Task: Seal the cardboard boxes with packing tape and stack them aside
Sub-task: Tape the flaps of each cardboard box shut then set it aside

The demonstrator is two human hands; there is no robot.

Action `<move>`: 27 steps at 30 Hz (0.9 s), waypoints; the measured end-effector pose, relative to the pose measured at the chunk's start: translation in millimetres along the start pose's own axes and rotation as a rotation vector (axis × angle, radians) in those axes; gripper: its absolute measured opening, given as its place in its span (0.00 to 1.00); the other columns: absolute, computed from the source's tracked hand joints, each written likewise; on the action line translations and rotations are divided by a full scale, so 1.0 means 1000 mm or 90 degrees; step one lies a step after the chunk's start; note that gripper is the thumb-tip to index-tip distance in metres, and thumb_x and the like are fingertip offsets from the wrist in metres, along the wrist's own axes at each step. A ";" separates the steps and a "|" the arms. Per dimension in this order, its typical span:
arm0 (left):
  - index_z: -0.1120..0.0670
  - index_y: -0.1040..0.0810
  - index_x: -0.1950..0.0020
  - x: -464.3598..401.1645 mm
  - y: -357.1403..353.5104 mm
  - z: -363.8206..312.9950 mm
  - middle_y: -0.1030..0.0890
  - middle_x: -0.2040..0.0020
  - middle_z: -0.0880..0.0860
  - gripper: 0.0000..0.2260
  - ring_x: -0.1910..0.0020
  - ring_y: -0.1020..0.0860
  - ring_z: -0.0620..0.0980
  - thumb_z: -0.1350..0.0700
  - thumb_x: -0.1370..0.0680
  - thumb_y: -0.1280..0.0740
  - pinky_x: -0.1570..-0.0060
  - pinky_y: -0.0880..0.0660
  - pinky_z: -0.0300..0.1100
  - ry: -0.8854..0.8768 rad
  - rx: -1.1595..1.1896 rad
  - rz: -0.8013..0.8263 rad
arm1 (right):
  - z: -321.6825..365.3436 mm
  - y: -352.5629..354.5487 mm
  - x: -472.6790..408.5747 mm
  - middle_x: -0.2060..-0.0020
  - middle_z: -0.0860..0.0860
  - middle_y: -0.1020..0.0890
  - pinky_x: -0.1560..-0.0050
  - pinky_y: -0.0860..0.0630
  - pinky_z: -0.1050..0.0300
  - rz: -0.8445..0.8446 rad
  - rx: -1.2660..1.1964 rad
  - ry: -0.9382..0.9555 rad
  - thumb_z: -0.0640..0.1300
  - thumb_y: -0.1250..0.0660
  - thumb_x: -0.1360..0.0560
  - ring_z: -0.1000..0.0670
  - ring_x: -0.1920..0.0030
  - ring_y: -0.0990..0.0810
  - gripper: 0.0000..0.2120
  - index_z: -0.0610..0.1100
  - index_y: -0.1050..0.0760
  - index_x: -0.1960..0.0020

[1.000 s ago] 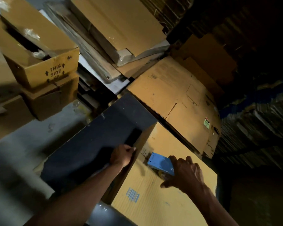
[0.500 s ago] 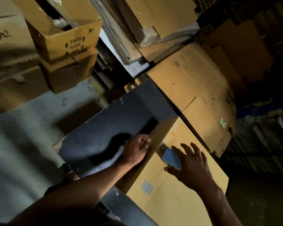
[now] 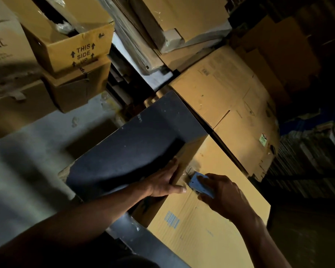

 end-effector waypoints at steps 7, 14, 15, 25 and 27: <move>0.42 0.71 0.19 0.013 -0.014 -0.025 0.71 0.19 0.41 0.40 0.19 0.65 0.42 0.38 0.16 0.42 0.17 0.53 0.55 -0.125 -0.092 -0.055 | -0.013 -0.019 0.002 0.34 0.54 0.23 0.45 0.21 0.58 0.006 0.046 0.042 0.60 0.28 0.26 0.51 0.41 0.21 0.34 0.57 0.33 0.23; 0.56 0.66 0.17 0.012 -0.022 -0.062 0.70 0.18 0.54 0.47 0.19 0.69 0.50 0.27 0.22 0.51 0.19 0.59 0.59 -0.216 -0.553 -0.073 | -0.033 -0.028 0.011 0.33 0.53 0.28 0.51 0.25 0.58 0.070 0.092 0.044 0.59 0.34 0.20 0.50 0.46 0.21 0.38 0.63 0.52 0.18; 0.56 0.68 0.17 0.013 -0.024 -0.059 0.72 0.18 0.54 0.47 0.19 0.71 0.51 0.26 0.22 0.53 0.19 0.59 0.59 -0.197 -0.585 -0.059 | -0.037 -0.031 0.014 0.35 0.53 0.28 0.52 0.26 0.59 0.081 0.087 0.042 0.60 0.35 0.20 0.51 0.48 0.21 0.38 0.66 0.55 0.18; 0.55 0.67 0.17 0.015 -0.022 -0.062 0.71 0.18 0.52 0.51 0.18 0.68 0.49 0.23 0.25 0.52 0.19 0.54 0.61 -0.164 -0.666 -0.059 | -0.098 -0.022 0.074 0.46 0.54 0.27 0.54 0.28 0.59 0.078 0.080 0.008 0.66 0.36 0.20 0.55 0.50 0.27 0.39 0.75 0.62 0.24; 0.56 0.67 0.17 0.015 -0.024 -0.065 0.72 0.18 0.51 0.52 0.18 0.68 0.49 0.22 0.25 0.51 0.20 0.53 0.62 -0.167 -0.671 -0.058 | -0.109 -0.030 0.084 0.45 0.55 0.26 0.51 0.24 0.56 0.065 0.049 -0.005 0.63 0.35 0.20 0.54 0.50 0.26 0.38 0.75 0.58 0.22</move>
Point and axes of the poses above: each hand's wrist, its own x-axis away from the middle knuckle, its own y-axis out of the back of the hand, z = x × y, the point moved 9 cm from there along -x, towards the middle knuckle
